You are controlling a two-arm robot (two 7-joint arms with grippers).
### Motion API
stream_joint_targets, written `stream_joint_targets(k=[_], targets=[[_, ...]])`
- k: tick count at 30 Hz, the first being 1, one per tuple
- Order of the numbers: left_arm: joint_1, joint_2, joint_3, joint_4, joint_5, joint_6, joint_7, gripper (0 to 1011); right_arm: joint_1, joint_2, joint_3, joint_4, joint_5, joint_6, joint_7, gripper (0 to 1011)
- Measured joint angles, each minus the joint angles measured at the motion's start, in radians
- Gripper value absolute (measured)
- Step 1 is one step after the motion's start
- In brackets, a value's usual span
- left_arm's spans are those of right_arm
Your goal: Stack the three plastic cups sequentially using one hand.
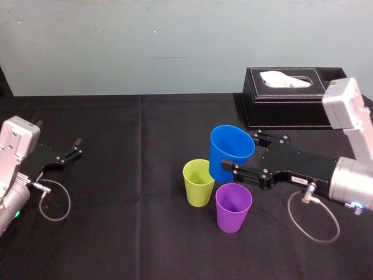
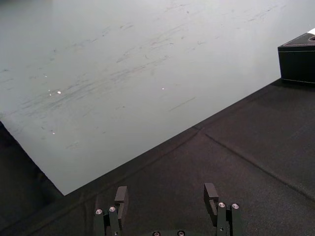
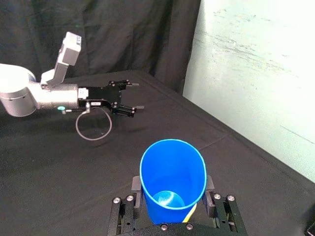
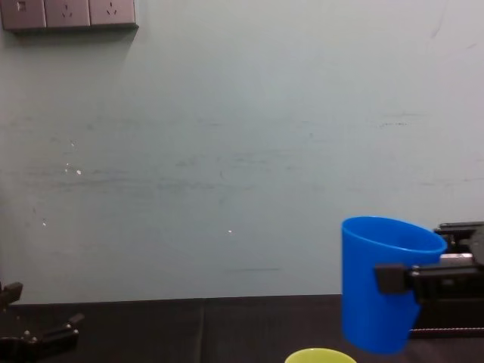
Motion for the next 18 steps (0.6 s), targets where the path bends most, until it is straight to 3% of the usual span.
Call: stream_joint_targets(k=[8, 18], targets=[[0.000, 0.000, 0.000, 0.000, 0.000, 0.000, 0.000, 1010, 0.082, -0.061, -0.065, 0.049, -0.035, 0.036, -0.022, 719], [0.000, 0.000, 0.000, 0.000, 0.000, 0.000, 0.000, 1010, 0.129, -0.108, -0.112, 0.103, -0.083, 0.052, -0.037, 719]])
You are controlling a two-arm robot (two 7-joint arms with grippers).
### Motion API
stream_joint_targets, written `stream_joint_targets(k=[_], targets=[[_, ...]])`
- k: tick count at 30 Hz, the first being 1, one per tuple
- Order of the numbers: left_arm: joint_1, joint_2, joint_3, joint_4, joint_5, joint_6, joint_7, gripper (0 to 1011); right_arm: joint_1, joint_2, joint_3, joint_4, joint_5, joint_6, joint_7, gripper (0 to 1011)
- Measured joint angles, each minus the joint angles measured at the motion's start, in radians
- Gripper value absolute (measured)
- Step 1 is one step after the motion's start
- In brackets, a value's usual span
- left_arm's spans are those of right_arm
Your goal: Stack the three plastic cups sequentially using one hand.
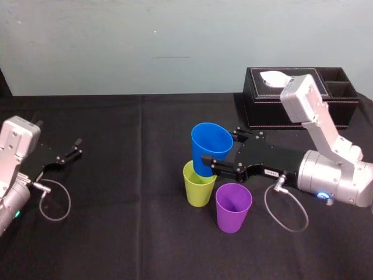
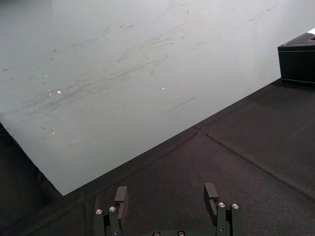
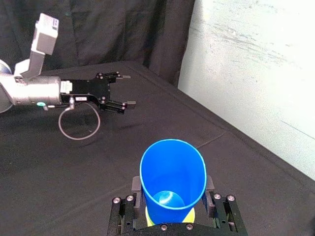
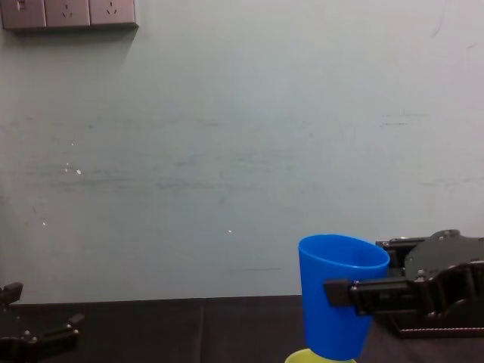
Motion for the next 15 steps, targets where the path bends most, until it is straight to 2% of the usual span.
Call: stream_joint_targets(k=[15], targets=[[0.000, 0.000, 0.000, 0.000, 0.000, 0.000, 0.000, 1010, 0.026, -0.033, -0.022, 0.053, -0.036, 0.009, 0.002, 719]])
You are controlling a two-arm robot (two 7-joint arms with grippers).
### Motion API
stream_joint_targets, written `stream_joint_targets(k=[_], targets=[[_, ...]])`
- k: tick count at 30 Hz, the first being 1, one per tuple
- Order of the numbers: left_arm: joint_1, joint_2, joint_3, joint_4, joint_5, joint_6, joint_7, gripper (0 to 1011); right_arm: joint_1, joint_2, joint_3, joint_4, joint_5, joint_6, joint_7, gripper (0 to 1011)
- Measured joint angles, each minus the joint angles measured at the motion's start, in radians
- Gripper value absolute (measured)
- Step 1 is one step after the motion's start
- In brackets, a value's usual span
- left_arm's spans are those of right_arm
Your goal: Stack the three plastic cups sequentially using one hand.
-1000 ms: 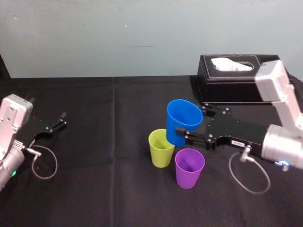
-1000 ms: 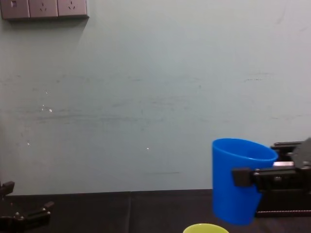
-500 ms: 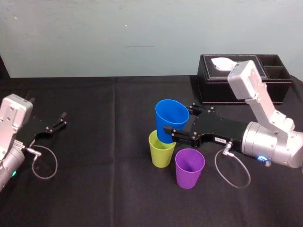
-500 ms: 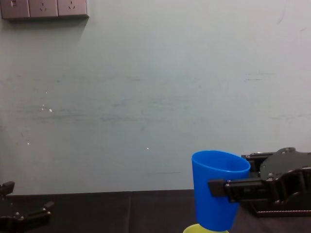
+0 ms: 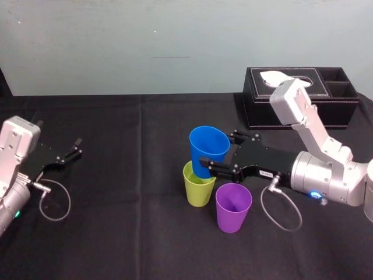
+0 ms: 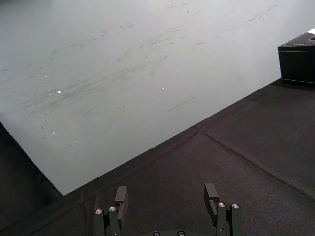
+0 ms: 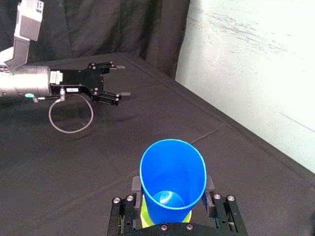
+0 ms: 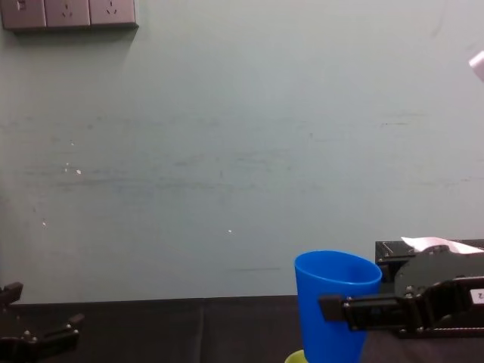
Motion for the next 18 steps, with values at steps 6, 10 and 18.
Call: stream_joint_targets(k=[6, 10, 18], targets=[[0.000, 0.000, 0.000, 0.000, 0.000, 0.000, 0.000, 1010, 0.002, -0.009, -0.006, 0.015, -0.012, 0.000, 0.002, 719], [0.000, 0.000, 0.000, 0.000, 0.000, 0.000, 0.000, 1010, 0.002, -0.016, -0.008, 0.024, -0.019, -0.004, 0.003, 719], [0.000, 0.000, 0.000, 0.000, 0.000, 0.000, 0.000, 1010, 0.002, -0.031, -0.011, 0.043, -0.028, -0.010, 0.007, 719]])
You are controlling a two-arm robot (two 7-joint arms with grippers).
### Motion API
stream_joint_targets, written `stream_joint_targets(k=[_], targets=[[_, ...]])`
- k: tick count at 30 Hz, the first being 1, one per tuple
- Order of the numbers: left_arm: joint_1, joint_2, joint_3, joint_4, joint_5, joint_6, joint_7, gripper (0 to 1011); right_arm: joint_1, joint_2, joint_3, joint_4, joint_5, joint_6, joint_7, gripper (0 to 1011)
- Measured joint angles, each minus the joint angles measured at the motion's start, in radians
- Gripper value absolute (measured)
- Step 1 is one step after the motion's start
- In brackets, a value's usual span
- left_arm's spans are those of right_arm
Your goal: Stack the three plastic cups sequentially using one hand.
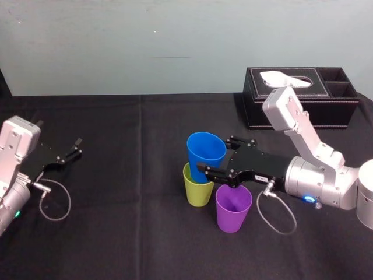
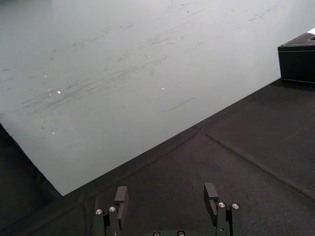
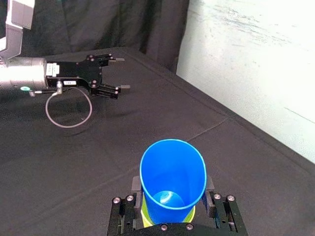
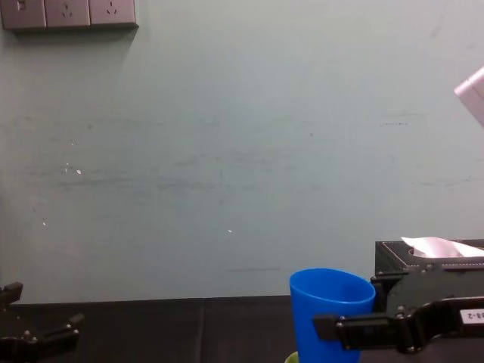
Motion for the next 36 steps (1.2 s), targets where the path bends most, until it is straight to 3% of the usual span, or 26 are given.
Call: stream_joint_targets(k=[30, 36], targets=[[0.000, 0.000, 0.000, 0.000, 0.000, 0.000, 0.000, 1010, -0.001, -0.016, -0.011, 0.027, -0.023, -0.002, 0.012, 719], [0.000, 0.000, 0.000, 0.000, 0.000, 0.000, 0.000, 1010, -0.001, -0.016, -0.010, 0.026, -0.023, -0.002, 0.012, 842]])
